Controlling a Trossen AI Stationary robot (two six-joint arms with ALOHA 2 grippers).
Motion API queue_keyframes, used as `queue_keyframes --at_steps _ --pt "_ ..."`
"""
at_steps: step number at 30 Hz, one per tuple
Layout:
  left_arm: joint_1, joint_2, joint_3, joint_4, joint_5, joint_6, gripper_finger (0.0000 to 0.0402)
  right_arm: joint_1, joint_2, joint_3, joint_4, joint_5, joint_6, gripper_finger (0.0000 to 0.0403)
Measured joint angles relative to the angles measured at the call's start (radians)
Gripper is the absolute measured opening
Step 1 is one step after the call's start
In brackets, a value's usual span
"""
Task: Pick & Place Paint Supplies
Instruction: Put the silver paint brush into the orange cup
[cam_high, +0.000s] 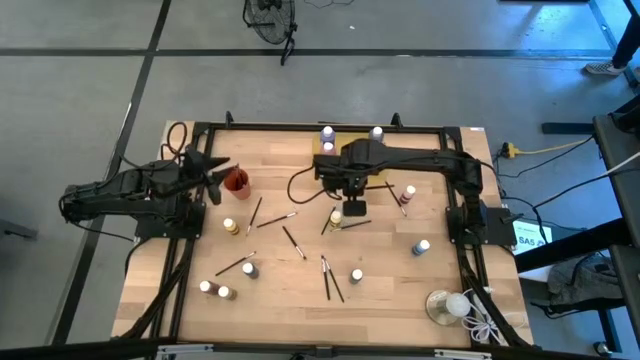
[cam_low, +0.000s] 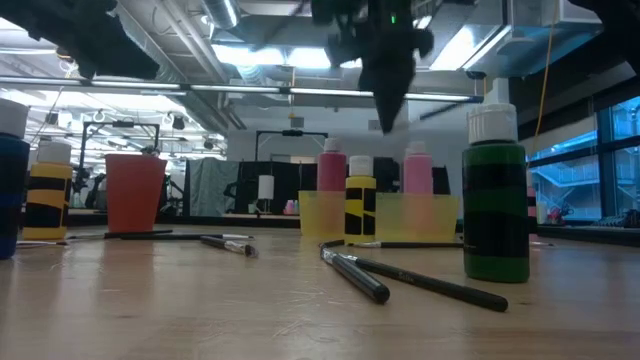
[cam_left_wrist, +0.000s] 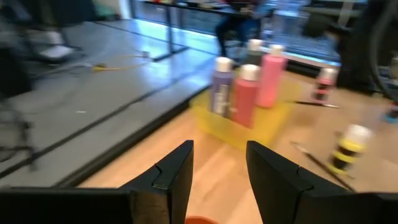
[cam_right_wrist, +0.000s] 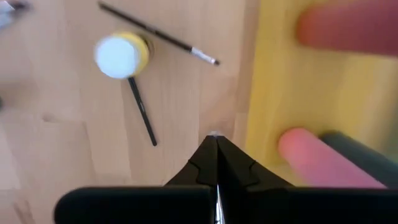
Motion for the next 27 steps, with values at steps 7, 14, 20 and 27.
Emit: queue_keyframes --at_steps 7,14,20,27 --pt "0.0 0.0 0.0 0.161 0.168 -0.015 0.0143 0.054 -0.002 0.241 0.02 0.0 0.011 0.0" --pt "0.0 0.0 0.0 0.425 0.251 0.031 0.0143 0.098 -0.003 0.37 0.147 0.128 -0.051 0.0" --pt "0.0 0.0 0.0 0.539 0.243 0.084 0.0143 0.095 -0.016 0.399 0.336 0.219 -0.121 0.0" --pt "0.0 0.026 0.002 0.633 0.294 0.2 0.0143 0.076 -0.042 0.399 0.671 0.042 -0.169 0.0"
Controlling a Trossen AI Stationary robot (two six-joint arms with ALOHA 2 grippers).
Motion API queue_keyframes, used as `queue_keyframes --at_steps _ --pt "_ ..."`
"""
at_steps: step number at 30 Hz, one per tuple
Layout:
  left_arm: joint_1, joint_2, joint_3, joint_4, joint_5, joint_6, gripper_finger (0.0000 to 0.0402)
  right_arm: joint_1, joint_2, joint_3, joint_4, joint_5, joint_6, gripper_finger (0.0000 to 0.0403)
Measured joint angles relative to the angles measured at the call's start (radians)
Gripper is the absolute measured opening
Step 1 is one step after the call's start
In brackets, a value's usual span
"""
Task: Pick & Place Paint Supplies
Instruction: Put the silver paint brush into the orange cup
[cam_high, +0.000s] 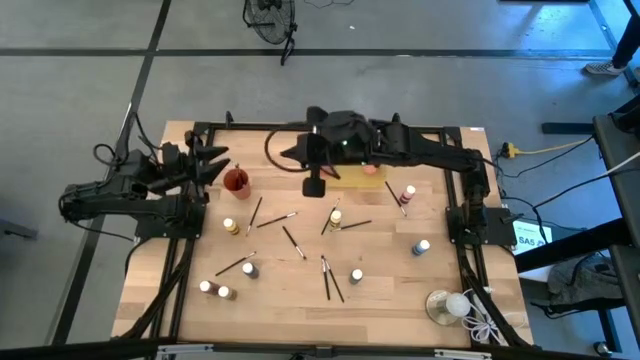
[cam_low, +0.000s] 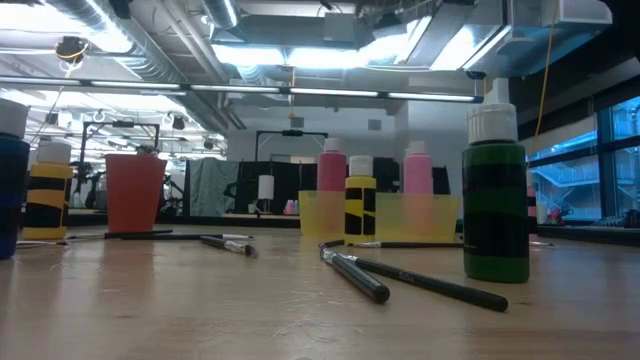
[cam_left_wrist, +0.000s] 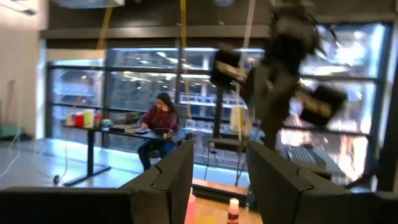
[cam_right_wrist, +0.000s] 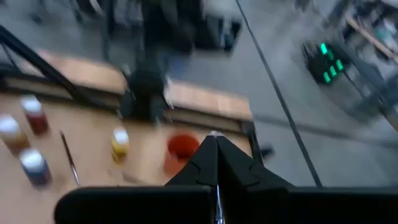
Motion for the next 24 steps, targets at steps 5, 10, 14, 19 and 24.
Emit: queue_keyframes --at_steps 5,10,14,19,24 --pt "0.0 0.05 -0.001 0.033 0.049 0.063 0.0143 -0.024 -0.002 0.0 0.178 -0.193 0.015 0.0" --pt "0.0 0.12 -0.001 0.142 0.05 0.111 0.0143 -0.035 0.007 0.0 0.286 -0.308 0.038 0.0" --pt "0.0 0.178 -0.001 0.25 0.05 0.188 0.0143 -0.051 0.007 0.0 0.335 -0.317 0.038 0.0" --pt "0.0 0.26 -0.001 0.366 0.065 0.214 0.0143 -0.076 0.017 0.0 0.402 -0.413 0.075 0.0" --pt "0.0 0.33 -0.001 0.487 0.09 0.181 0.0143 -0.09 0.051 -0.001 0.414 -0.448 0.106 0.0"
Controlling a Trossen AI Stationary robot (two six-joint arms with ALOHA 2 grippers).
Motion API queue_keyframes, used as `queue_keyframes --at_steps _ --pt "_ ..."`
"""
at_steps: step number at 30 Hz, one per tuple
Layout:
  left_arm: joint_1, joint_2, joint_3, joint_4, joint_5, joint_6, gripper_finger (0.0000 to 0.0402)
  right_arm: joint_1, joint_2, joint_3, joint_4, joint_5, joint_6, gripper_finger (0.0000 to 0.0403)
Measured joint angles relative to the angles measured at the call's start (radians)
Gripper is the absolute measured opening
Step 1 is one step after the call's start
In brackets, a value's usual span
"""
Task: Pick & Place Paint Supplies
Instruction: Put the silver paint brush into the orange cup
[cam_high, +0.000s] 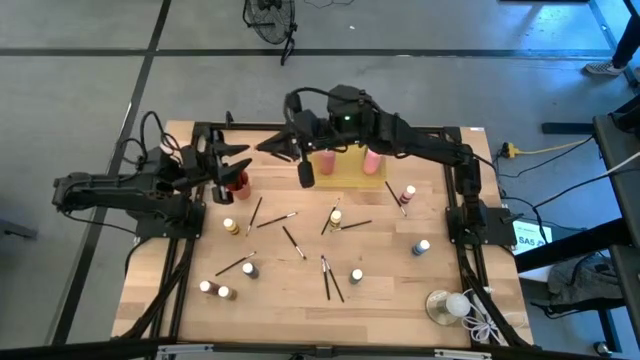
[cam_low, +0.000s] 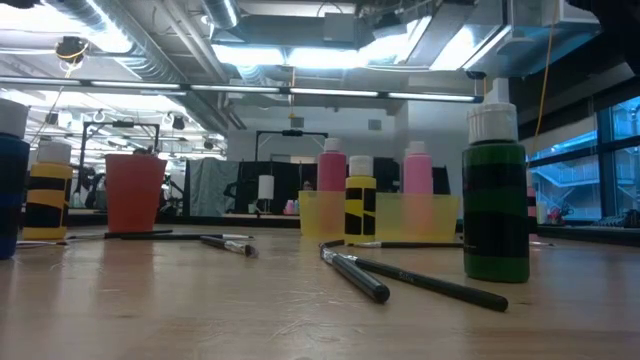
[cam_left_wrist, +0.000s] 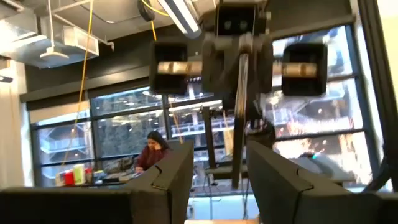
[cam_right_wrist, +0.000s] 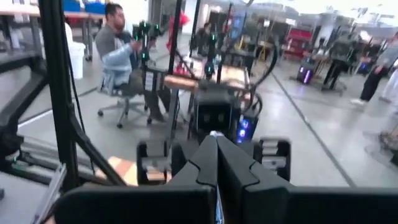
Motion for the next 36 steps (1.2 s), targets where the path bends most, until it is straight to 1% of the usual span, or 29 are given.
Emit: queue_keyframes --at_steps 5,8,13,18,21,28,36 --pt "0.0 0.049 0.0 0.051 0.005 -0.071 0.0143 0.001 0.034 -0.001 0.088 -0.039 0.042 0.0" --pt "0.0 0.065 0.0 0.066 0.036 -0.072 0.0143 -0.001 0.044 -0.001 0.099 -0.043 0.056 0.0" --pt "0.0 0.079 0.0 0.091 0.042 -0.076 0.0143 -0.003 0.047 -0.001 0.111 -0.042 0.06 0.0" --pt "0.0 0.119 0.0 0.11 0.071 -0.098 0.0143 -0.007 0.047 -0.001 0.113 -0.043 0.06 0.0" --pt "0.002 0.146 0.001 0.159 0.071 -0.098 0.0143 -0.008 0.047 -0.001 0.113 -0.04 0.06 0.0" --pt "0.031 0.204 0.051 0.153 0.097 -0.099 0.0143 -0.008 0.056 0.0 0.09 -0.042 0.055 0.0" --pt "0.035 0.241 0.069 0.153 0.097 -0.106 0.0143 -0.008 0.055 0.0 0.06 -0.044 0.052 0.0"
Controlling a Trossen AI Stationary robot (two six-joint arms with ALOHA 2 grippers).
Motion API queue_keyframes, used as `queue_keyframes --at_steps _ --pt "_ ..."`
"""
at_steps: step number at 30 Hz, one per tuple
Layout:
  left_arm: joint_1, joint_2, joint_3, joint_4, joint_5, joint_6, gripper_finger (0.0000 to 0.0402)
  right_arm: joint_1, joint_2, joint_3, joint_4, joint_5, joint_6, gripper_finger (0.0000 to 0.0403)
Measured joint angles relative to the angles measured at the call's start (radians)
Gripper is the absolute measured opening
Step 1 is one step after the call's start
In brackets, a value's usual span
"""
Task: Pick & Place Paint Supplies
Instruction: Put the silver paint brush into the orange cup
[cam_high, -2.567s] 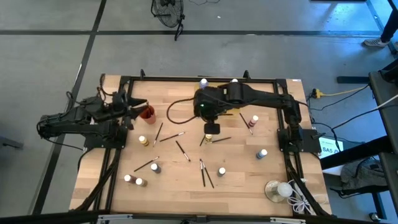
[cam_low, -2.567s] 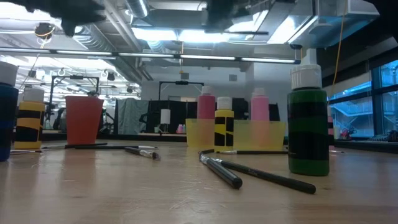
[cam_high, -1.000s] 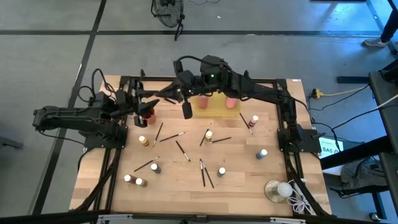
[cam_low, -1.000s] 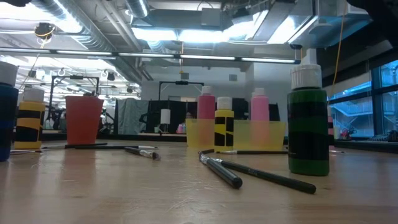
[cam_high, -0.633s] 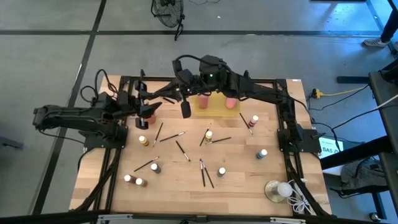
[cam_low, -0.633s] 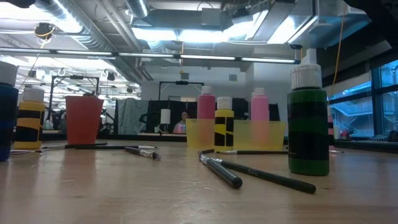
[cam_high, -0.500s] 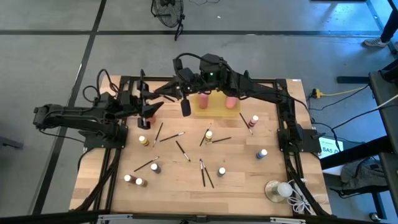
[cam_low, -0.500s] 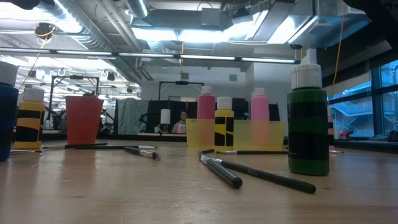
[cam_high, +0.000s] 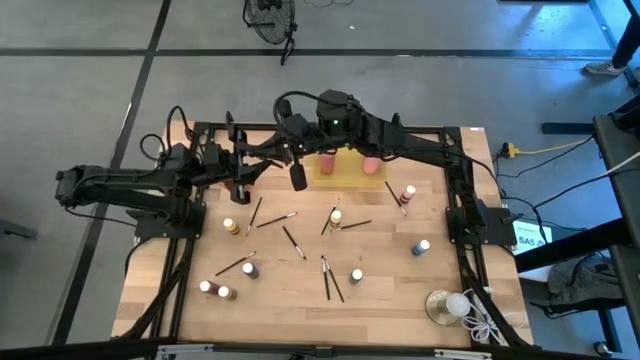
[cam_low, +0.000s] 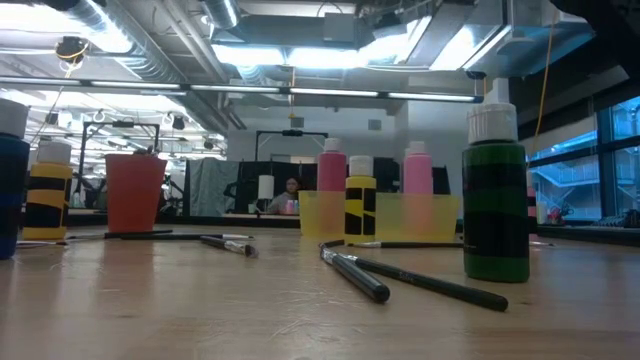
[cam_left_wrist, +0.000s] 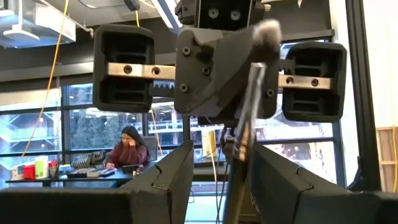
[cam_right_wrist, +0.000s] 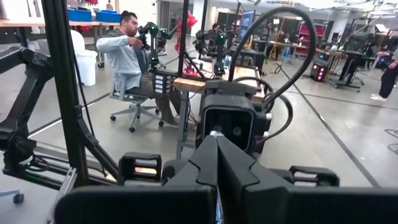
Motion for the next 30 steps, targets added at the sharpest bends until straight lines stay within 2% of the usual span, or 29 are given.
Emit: queue_keyframes --at_steps 10,14,22,30 --pt "0.026 0.0 0.0 -0.013 0.001 -0.018 0.0137 0.0 0.0 0.0 -0.019 0.001 -0.02 0.0" --pt "0.026 0.0 0.0 -0.028 0.002 -0.018 0.011 -0.001 0.0 0.0 -0.022 0.001 -0.02 0.0" --pt "0.049 0.0 0.0 -0.051 0.028 -0.015 0.0024 -0.009 0.0 0.0 -0.041 0.011 -0.026 0.0" --pt "0.083 -0.004 0.0 -0.077 0.052 -0.041 0.0022 -0.015 0.0 0.001 -0.065 0.046 -0.027 0.0"
